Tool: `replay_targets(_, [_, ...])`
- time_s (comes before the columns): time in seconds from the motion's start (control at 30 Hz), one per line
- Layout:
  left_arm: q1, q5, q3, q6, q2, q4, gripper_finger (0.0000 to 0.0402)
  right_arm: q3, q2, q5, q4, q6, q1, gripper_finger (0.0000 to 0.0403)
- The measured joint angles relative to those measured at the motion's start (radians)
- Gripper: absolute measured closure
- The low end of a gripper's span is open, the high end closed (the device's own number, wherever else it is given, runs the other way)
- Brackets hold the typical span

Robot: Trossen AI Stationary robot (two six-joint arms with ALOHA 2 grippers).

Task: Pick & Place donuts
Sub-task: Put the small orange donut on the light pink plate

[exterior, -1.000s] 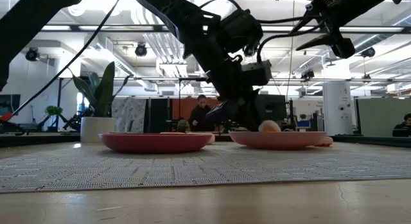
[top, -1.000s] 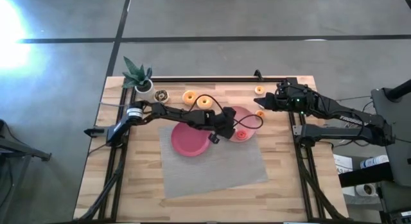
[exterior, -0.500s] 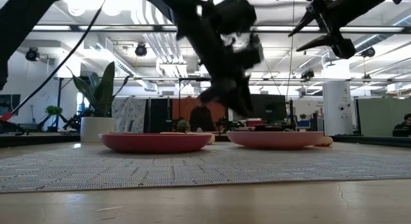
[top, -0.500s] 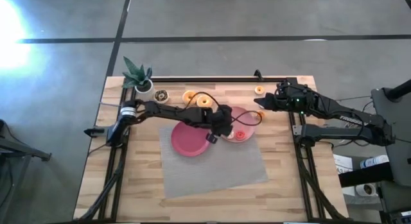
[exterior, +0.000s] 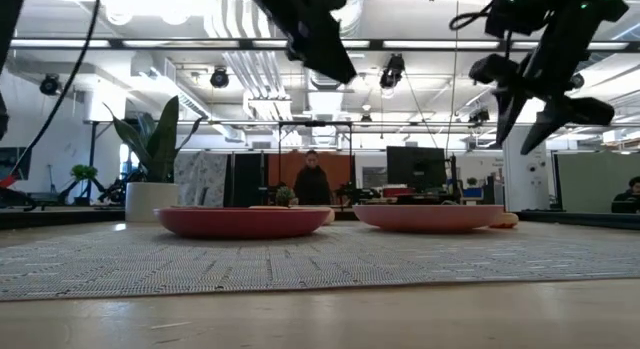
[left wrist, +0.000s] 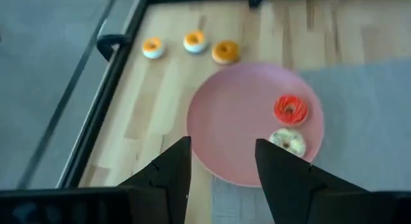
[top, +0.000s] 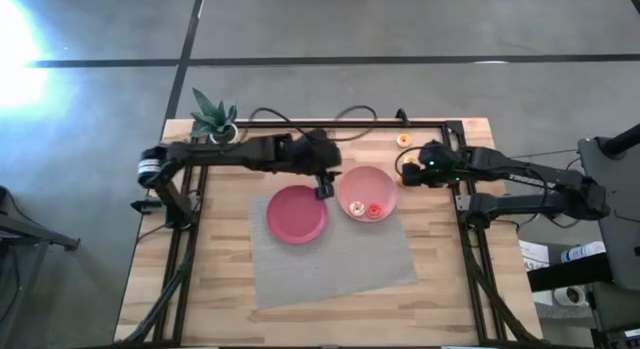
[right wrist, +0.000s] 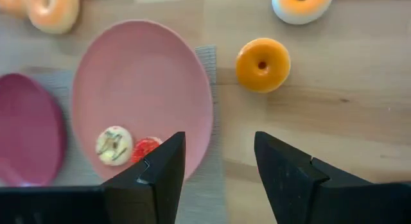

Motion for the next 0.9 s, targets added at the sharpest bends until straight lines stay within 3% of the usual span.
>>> replay_targets(0.17, [0.001, -0.007, -0.084, -0.079, -0.103, 0.084, 0.0255, -0.001, 0.08, -0.001, 0.037, -0.066, -0.012, 0.0225])
replay_targets(0.47, [-0.002, -0.003, -0.194, -0.184, -0.223, 0.09, 0.0255, 0.007, 0.126, -0.004, 0.148, -0.124, -0.07, 0.0225])
replay_targets(0.9, [-0.002, 0.002, -0.224, -0.185, -0.26, 0.099, 0.0255, 0.048, 0.12, 0.0, 0.169, -0.176, -0.089, 0.0225])
